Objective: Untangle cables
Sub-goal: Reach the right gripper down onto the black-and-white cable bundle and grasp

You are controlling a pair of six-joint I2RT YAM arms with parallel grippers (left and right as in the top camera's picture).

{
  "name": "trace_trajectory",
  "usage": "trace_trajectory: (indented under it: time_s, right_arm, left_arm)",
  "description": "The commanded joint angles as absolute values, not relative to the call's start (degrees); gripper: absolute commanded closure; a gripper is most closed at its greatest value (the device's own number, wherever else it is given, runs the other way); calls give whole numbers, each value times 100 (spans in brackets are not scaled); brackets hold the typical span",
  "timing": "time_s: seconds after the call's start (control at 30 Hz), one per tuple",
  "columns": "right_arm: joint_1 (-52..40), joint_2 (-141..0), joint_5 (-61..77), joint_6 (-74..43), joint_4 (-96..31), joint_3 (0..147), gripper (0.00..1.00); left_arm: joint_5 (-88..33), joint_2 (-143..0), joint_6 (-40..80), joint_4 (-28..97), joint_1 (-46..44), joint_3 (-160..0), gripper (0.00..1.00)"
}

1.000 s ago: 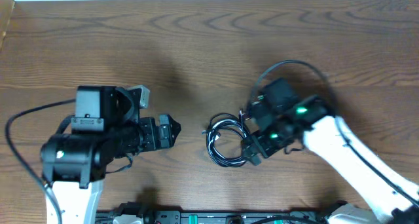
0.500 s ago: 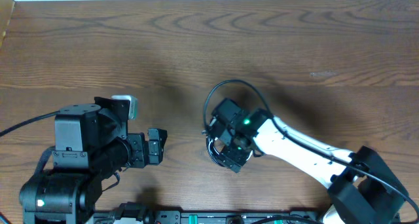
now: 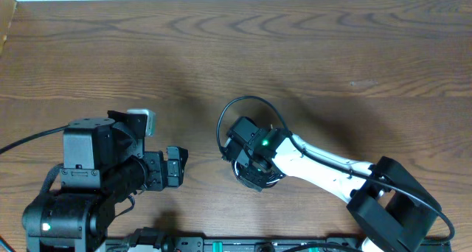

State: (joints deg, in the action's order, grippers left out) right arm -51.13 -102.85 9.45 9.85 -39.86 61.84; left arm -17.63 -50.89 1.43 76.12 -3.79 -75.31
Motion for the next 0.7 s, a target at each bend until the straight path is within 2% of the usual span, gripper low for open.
trace_trajectory:
  time_s: [0.0,0.07,0.13,0.27,0.37,0.5,0.57,0.6,0.67]
  right_arm:
    - [-5137,-10342,934,991,-3979,6195,60]
    - [-5137,-10342,937,991,-3981,6195,82]
    - [-5137,-10342,939,982,-3981,6195,93]
    - [-5137,-10342,937,882,-3981,6195,93]
    - [-5137,-10342,934,862,-3970,6195,99]
    - [-5137,-10342,937,810,-3916,6195,99]
    - [-5137,-10342,939,727,-3896,6195,71]
    - [-5137,-10342,958,731,-3894,6195,62]
    - [-5137,-10342,956,729,-3894,6195,53]
  left_arm:
    - [-1684,-5089,86,7629,-370,-7620,2]
    - [-1684,-5089,86,7629,-370,-7620,2]
    - [-1686,-5089,86,7631,-370,-7620,2]
    - [-1686,-5089,86,7629,-370,-7620,2]
    - [-1686,-5089,86,7631,-370,-7620,2]
    - [-1686,-5089,89,7631,-370,-7620,2]
    - [-1686,-5089,89,7642,-370,-7620,2]
    - [-1686,-5089,89,7649,-370,-7620,2]
    - [-1688,-5089,89,7660,-370,-7620,2]
